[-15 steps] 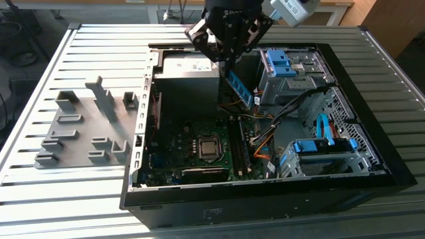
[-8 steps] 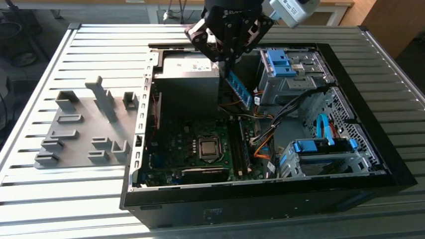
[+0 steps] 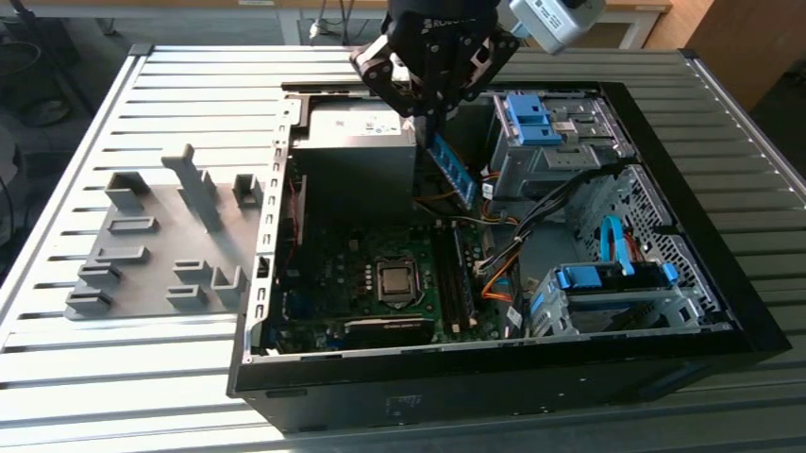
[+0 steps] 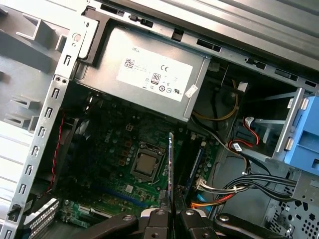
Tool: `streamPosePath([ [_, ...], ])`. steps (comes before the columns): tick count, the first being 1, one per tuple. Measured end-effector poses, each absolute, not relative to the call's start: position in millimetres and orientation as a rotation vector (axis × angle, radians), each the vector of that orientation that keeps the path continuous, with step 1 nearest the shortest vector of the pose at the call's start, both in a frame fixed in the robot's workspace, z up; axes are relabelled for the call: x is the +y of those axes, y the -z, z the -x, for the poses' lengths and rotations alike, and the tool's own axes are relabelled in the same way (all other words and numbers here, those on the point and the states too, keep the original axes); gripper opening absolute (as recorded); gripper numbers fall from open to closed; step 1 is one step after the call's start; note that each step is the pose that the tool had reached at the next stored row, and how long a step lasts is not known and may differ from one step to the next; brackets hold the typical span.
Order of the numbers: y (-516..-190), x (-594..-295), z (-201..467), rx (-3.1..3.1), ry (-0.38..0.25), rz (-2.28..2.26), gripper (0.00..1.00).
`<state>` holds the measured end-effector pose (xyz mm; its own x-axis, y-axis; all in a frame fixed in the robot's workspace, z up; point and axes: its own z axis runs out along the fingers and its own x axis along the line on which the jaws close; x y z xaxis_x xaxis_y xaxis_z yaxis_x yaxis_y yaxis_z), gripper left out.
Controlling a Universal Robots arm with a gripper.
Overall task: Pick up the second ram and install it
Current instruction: 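Insert the second ram into the second slot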
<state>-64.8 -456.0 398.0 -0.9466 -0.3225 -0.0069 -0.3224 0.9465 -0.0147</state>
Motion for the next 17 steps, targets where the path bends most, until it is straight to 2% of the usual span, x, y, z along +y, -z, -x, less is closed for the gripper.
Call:
streamPosePath([
  [17,-398.0,-456.0,64.8,3.101,0.021,0.447,0.14],
])
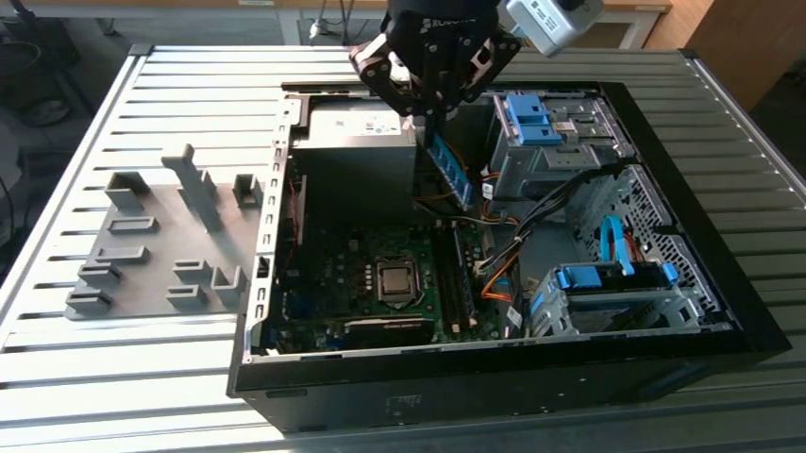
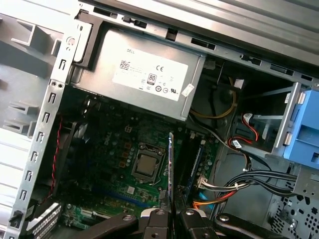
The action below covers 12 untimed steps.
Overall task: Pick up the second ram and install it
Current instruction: 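Insert the second ram into the second slot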
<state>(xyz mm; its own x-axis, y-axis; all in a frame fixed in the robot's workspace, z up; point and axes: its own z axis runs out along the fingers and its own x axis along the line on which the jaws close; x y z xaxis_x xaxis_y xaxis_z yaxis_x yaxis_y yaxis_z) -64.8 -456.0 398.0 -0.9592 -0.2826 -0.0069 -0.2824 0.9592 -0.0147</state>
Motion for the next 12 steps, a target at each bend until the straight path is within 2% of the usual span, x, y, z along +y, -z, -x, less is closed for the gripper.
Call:
streamPosePath([
  [12,-398.0,-456.0,64.8,3.103,0.021,0.432,0.14],
])
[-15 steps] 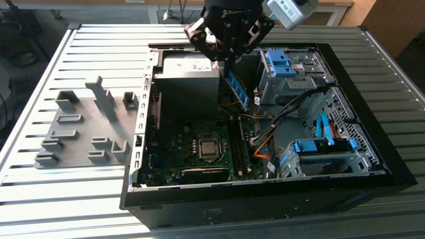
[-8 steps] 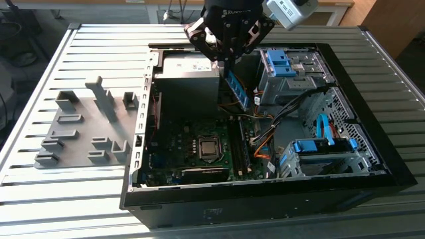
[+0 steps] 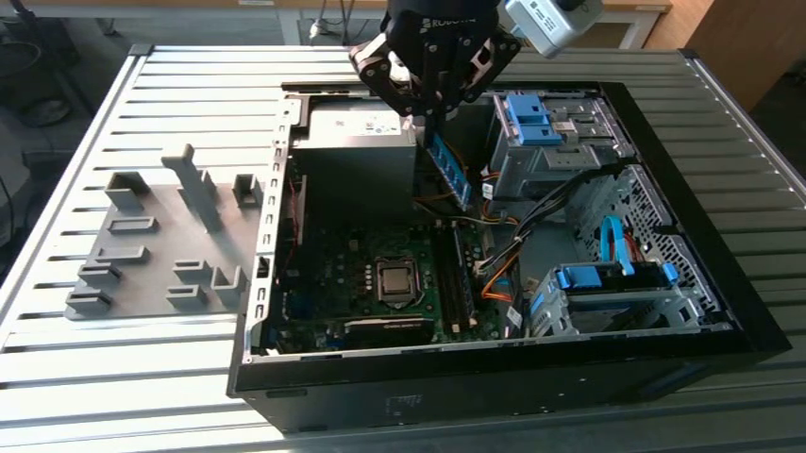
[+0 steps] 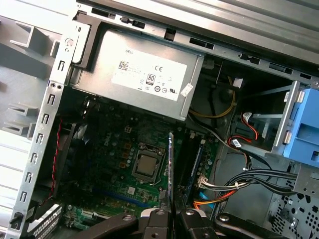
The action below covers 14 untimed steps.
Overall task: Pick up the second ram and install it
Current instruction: 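Insert the second ram into the second slot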
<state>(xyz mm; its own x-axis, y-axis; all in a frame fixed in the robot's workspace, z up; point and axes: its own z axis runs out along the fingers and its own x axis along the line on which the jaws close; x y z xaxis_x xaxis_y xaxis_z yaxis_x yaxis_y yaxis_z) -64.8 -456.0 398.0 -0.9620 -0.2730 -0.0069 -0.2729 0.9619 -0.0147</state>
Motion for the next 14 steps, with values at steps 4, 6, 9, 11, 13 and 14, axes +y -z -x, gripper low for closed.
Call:
streamPosePath([
  [4,-398.0,-456.1,64.8,3.103,0.021,0.428,0.14],
  [6,-398.0,-456.1,64.8,3.104,0.021,0.423,0.14],
  [9,-398.0,-456.1,64.8,3.106,0.021,0.409,0.14],
  [11,-397.8,-456.0,64.8,3.109,0.022,0.387,0.14],
  [13,-397.6,-456.0,64.8,3.114,0.022,0.346,0.14],
  [14,-397.4,-456.0,64.8,3.117,0.022,0.318,0.14],
])
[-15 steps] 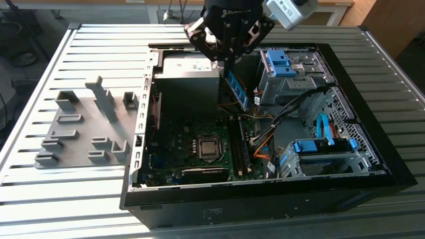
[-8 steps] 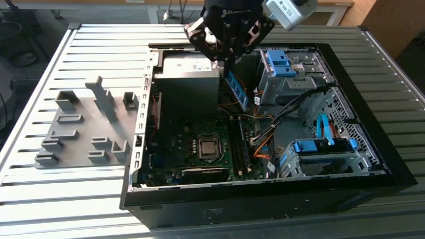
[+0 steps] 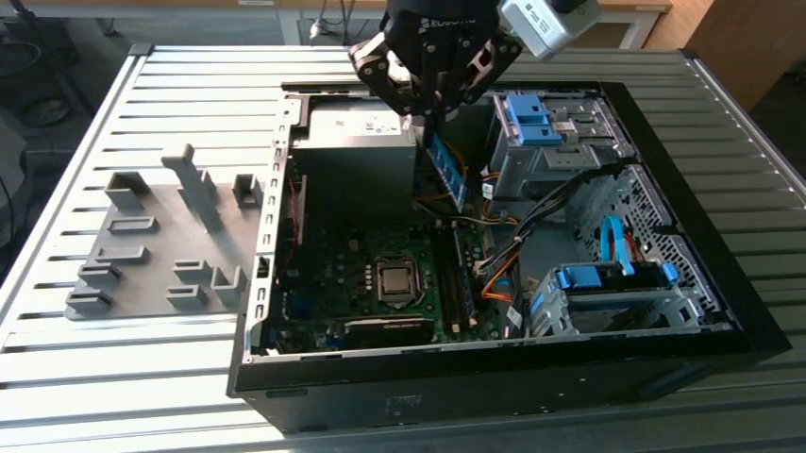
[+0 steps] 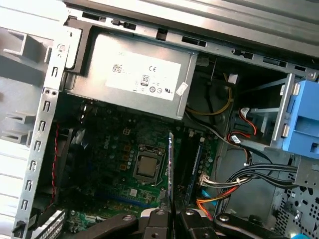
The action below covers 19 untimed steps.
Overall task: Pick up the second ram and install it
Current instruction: 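Insert the second ram into the second slot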
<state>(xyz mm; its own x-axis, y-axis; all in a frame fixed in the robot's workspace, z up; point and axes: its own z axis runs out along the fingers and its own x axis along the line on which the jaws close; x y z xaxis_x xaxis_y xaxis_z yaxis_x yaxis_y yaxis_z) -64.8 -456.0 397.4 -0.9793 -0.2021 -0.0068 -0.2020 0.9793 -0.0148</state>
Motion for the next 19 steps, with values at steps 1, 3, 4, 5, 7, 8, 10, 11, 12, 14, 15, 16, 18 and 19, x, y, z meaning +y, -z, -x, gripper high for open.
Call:
streamPosePath([
  [1,-397,-456,65,3.120,0.022,0.289,0.14],
  [3,-397,-456,65,3.124,0.022,0.242,0.14],
  [4,-397,-456,64,3.125,0.022,0.229,0.14],
  [5,-396,-456,64,3.125,0.022,0.225,0.14],
  [7,-396,-456,61,3.126,0.022,0.221,0.14],
  [8,-396,-456,59,3.126,0.022,0.219,0.14],
  [10,-396,-456,57,3.127,0.022,0.209,0.14],
  [11,-396,-456,56,3.128,0.022,0.196,0.14],
  [12,-395,-456,56,3.129,0.023,0.178,0.14],
  [14,-395,-456,56,3.131,0.023,0.148,0.14],
  [15,-395,-456,56,3.131,0.024,0.130,0.14],
  [16,-394,-456,56,3.132,0.025,0.116,0.14],
  [18,-394,-456,54,3.133,0.025,0.108,0.14],
  [19,-392,-456,53,3.136,0.025,0.107,0.14],
])
